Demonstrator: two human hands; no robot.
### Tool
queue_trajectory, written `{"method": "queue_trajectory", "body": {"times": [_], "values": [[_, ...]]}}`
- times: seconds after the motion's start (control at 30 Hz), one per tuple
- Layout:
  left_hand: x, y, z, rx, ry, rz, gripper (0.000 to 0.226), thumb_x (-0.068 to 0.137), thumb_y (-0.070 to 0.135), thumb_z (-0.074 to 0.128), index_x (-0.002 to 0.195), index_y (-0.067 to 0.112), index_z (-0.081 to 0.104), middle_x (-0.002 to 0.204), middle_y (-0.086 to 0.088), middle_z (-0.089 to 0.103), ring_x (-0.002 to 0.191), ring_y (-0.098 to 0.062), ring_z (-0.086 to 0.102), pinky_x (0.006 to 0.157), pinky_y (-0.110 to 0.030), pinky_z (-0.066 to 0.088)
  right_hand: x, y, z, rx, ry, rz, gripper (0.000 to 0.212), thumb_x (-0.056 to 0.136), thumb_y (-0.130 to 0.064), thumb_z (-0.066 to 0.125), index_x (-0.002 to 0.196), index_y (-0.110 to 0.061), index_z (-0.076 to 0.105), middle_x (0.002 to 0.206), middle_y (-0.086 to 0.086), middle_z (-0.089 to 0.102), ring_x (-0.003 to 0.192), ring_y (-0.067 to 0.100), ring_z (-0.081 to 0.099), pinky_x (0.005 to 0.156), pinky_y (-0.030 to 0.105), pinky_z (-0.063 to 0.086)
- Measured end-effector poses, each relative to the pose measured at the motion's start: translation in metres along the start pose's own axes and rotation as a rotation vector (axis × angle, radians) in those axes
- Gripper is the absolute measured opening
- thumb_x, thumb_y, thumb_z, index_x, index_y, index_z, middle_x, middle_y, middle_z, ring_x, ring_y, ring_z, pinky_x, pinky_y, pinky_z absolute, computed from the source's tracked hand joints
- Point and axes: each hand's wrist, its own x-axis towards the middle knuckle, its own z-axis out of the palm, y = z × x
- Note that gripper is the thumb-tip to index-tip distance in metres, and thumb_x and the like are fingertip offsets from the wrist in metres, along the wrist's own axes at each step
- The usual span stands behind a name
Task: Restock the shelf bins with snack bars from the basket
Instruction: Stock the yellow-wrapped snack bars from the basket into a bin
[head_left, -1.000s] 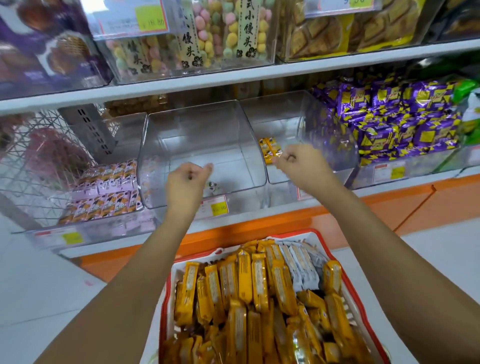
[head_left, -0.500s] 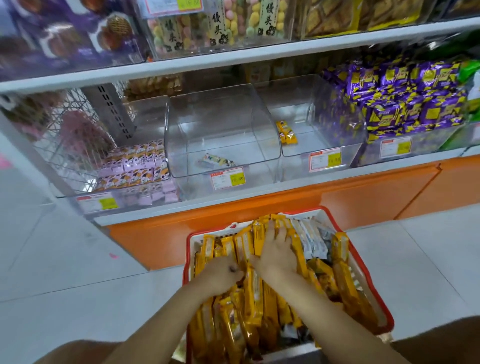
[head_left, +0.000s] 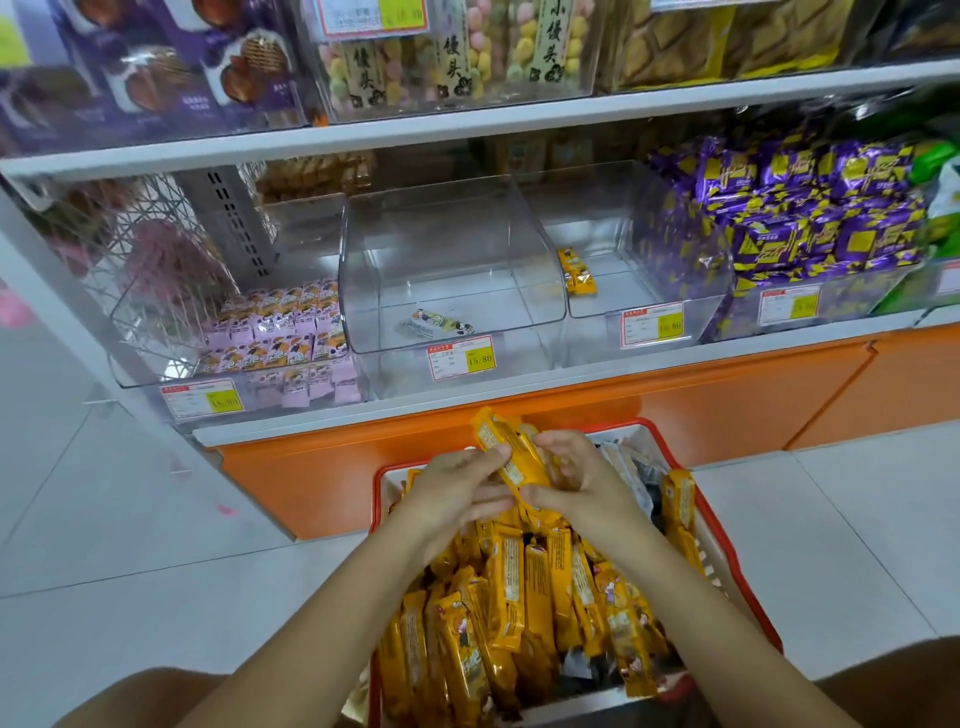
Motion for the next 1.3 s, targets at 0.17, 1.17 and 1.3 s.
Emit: {"method": "queue_trajectory", "body": {"times": [0.17,1.17,1.3], "values": [[-0.004,0.011,0.016,-0.150,0.048,0.041,0.066,0.066,0.033,0.079,0.116,-0.005,0.058,0.102,-0.018,0.068,0.090,-0.028,0.066,0.088,-0.038,0.052,-0.012,-0.014,0.001,-0.205,0.052,-0.281,0.056,0.089,-0.025,0.066,0.131,-0.046,0.036,0.125,-0.039,0.039,0.111,-0.030,0.034,0.087,-0.005,0.027],[-0.001,0.046,0.045,-0.034,0.110,0.143,0.062,0.065,0.042,0.082,0.112,0.010,0.058,0.106,-0.011,0.067,0.092,-0.020,0.066,0.093,-0.050,0.051,0.013,-0.028,-0.048,0.797,0.092,0.101,0.018,0.088,-0.017,0.057,0.090,-0.004,0.070,0.080,0.015,0.061,0.067,0.023,0.062,0.069,0.037,0.051],[0.005,0.048,0.044,-0.088,0.089,0.132,0.026,0.085,0.026,0.066,0.104,0.009,0.064,0.098,-0.009,0.064,0.083,-0.017,0.064,0.083,-0.043,0.055,0.011,-0.025,-0.054,0.615,0.013,0.032,0.029,0.089,-0.028,0.057,0.107,-0.008,0.066,0.094,0.012,0.070,0.086,0.024,0.068,0.078,0.035,0.056]]}}
